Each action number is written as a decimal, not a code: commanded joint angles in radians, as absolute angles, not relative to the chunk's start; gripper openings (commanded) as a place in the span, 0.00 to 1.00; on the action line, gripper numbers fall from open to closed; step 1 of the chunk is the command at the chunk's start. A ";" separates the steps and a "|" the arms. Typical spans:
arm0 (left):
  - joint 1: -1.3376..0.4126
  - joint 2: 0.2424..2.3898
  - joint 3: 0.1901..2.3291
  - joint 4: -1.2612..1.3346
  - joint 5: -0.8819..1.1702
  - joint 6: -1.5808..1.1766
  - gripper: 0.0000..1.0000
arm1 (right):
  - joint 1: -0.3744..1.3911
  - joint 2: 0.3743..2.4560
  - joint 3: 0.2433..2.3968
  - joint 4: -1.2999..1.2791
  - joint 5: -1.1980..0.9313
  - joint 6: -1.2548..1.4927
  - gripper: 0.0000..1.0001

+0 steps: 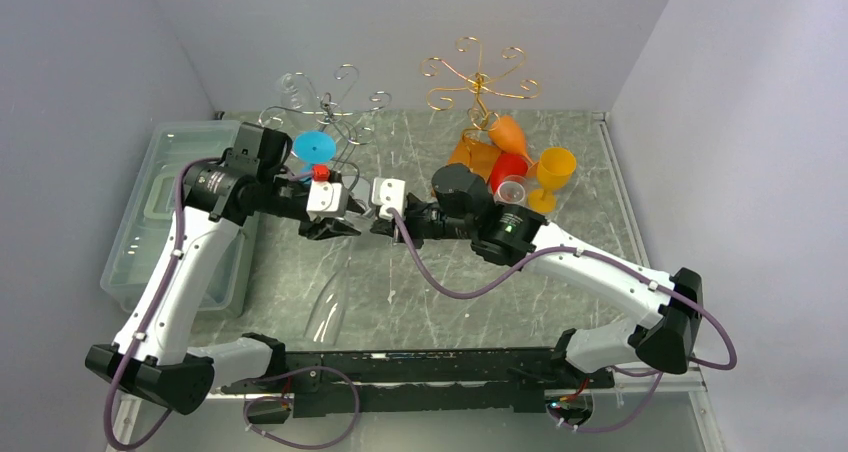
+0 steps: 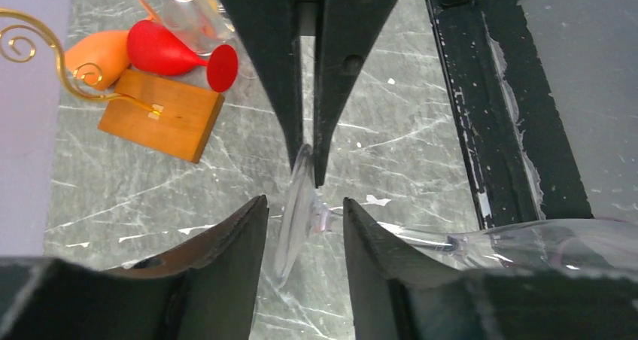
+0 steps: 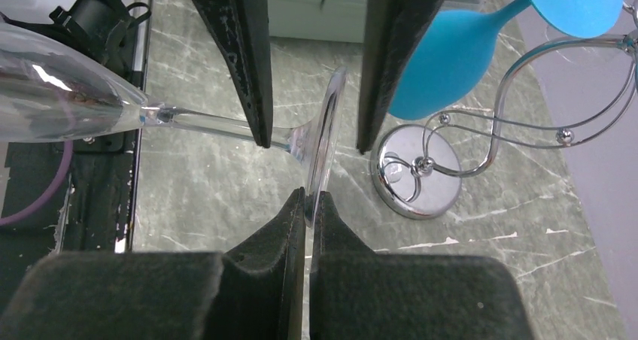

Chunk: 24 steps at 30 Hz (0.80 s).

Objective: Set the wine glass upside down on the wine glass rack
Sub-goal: Turn the wine glass upside down at the wine rack.

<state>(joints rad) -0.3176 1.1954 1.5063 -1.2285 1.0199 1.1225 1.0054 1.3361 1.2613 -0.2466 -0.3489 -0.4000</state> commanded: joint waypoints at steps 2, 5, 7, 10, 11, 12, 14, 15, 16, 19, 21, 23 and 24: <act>-0.351 1.208 1.545 -1.354 1.008 1.206 0.39 | 1.018 1.332 1.333 -0.190 -0.341 -0.423 0.00; -0.365 1.212 1.556 -1.368 0.979 1.218 0.13 | 1.020 1.329 1.336 -0.178 -0.318 -0.425 0.00; -0.368 1.208 1.558 -1.341 0.956 1.204 0.00 | 1.020 1.322 1.328 -0.153 -0.290 -0.414 0.00; -0.368 1.184 1.552 -1.251 0.931 1.161 0.00 | 1.020 1.309 1.312 -0.115 -0.227 -0.376 0.09; -0.368 1.172 1.549 -1.220 0.923 1.158 0.00 | 1.020 1.304 1.303 -0.101 -0.195 -0.361 0.14; -0.369 1.152 1.543 -1.187 0.915 1.149 0.00 | 1.020 1.297 1.296 -0.092 -0.164 -0.349 0.22; -0.370 1.128 1.540 -1.135 0.898 1.143 0.00 | 1.020 1.284 1.287 -0.092 -0.101 -0.317 0.55; -0.370 1.118 1.544 -1.127 0.893 1.158 0.00 | 1.019 1.276 1.284 -0.098 -0.069 -0.299 0.65; -0.370 1.110 1.551 -1.124 0.887 1.172 0.00 | 1.017 1.266 1.280 -0.106 -0.039 -0.282 0.74; -0.370 1.083 1.568 -1.113 0.869 1.201 0.00 | 1.014 1.211 1.231 -0.104 0.028 -0.224 0.98; -0.370 1.056 1.563 -1.095 0.859 1.214 0.00 | 1.010 1.144 1.173 -0.074 0.028 -0.188 1.00; -0.370 1.017 1.536 -1.045 0.852 1.229 0.00 | 1.005 1.100 1.121 -0.057 -0.006 -0.140 1.00; -0.370 0.997 1.519 -1.017 0.849 1.239 0.00 | 1.004 1.086 1.105 -0.052 -0.033 -0.115 1.00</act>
<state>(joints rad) -0.3649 1.0672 1.5261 -1.1309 0.8551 1.1820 1.0119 1.1683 1.1633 -0.1307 -0.0311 -0.2348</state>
